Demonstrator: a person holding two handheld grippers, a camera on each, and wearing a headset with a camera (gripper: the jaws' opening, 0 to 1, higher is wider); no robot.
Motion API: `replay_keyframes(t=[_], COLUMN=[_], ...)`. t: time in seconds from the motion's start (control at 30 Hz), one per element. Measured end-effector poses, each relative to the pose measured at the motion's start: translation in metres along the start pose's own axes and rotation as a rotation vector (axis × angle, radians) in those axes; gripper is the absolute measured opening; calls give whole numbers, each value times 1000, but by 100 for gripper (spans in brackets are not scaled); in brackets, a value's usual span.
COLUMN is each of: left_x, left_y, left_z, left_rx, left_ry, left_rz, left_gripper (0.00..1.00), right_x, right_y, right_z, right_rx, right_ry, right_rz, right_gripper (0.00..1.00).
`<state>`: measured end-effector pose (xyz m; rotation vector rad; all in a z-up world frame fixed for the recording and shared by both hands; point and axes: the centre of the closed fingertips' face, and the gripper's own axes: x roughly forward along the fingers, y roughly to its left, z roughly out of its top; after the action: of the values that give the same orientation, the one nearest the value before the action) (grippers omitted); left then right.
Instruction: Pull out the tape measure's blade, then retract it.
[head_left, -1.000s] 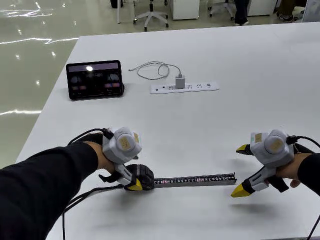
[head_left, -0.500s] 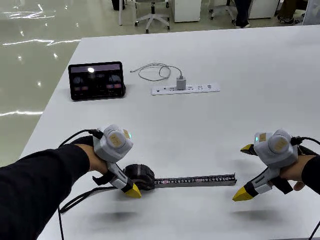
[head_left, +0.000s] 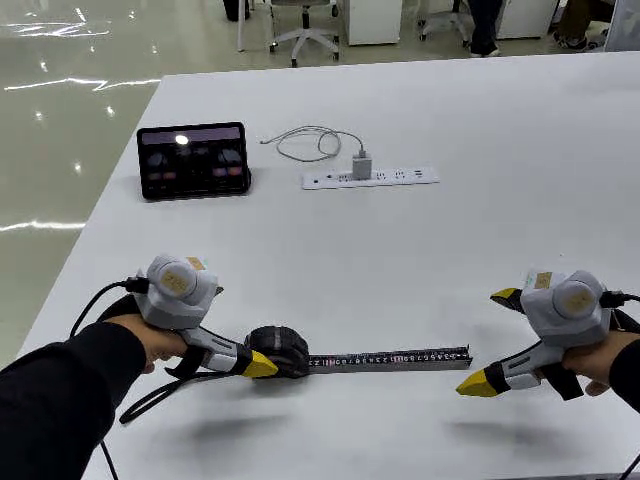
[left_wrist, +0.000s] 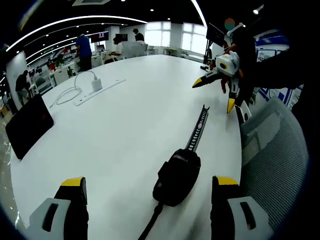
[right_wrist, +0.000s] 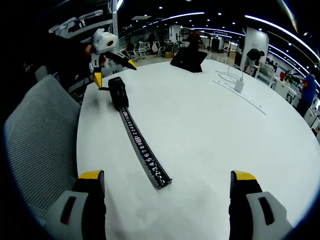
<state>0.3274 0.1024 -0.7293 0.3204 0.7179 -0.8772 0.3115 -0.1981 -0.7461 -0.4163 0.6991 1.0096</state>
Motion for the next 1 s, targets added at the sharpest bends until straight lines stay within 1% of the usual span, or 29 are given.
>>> replay_keyframes(t=[0.03, 0.07, 0.1, 0.13, 0.17, 0.23, 0.27, 0.3, 0.37, 0.4, 0.43, 0.47, 0.53, 0.6, 0.67, 0.8, 0.9, 1.0], left_x=[-3, -9, -13, -17, -20, -25, -29, -32, -36, -38, -40, -43, -48, -52, -58, -70, -76, -81], left_y=[1, 3, 6, 3, 3, 5, 5, 5, 1, -1, -2, -4, -6, -6, -6, -5, -4, -4], left_z=[0, 1, 1, -2, -6, -12, -15, -16, -22, -27, -30, -33, -35, -39, -40, -41, -44, -46], left_rx=[-7, -28, -48, -76, -85, -100, -125, -149, -151, -146, -151, -171, -173, -174, -185, -192, -184, -190], left_ry=[-14, -48, -70, -89, -89, -100, -110, -135, -139, -135, -133, -137, -154, -153, -170, -188, -185, -189], left_rz=[16, 43, 65, 66, 68, 90, 103, 111, 111, 121, 128, 128, 142, 157, 166, 187, 200, 206], left_gripper=[100, 100, 100, 100, 100, 100, 100, 100, 100, 100, 100, 100, 100, 100, 100, 100, 100, 100], right_x=[-1, -4, -6, -9, -11, -16, -19, -22, -26, -29, -31, -35, -40, -45, -48, -55, -60, -68], right_y=[-3, -7, -7, -5, -5, -5, -3, -2, -2, -2, -1, 0, 1, 3, 7, 13, 15, 18], right_z=[1, 3, 3, 3, 2, -1, -3, -5, -10, -13, -16, -19, -23, -27, -30, -35, -38, -39], right_rx=[23, 66, 73, 73, 73, 89, 108, 113, 112, 124, 128, 128, 136, 136, 139, 144, 148, 158], right_ry=[-17, -48, -56, -69, -77, -82, -86, -88, -93, -91, -90, -89, -94, -101, -98, -99, -102, -116], right_rz=[-6, -24, -32, -36, -45, -68, -69, -77, -96, -98, -101, -108, -112, -119, -119, -123, -133, -146], right_gripper=[100, 100, 100, 100, 100, 100, 100, 100, 100, 100, 100, 100, 100, 100, 100, 100, 100, 100])
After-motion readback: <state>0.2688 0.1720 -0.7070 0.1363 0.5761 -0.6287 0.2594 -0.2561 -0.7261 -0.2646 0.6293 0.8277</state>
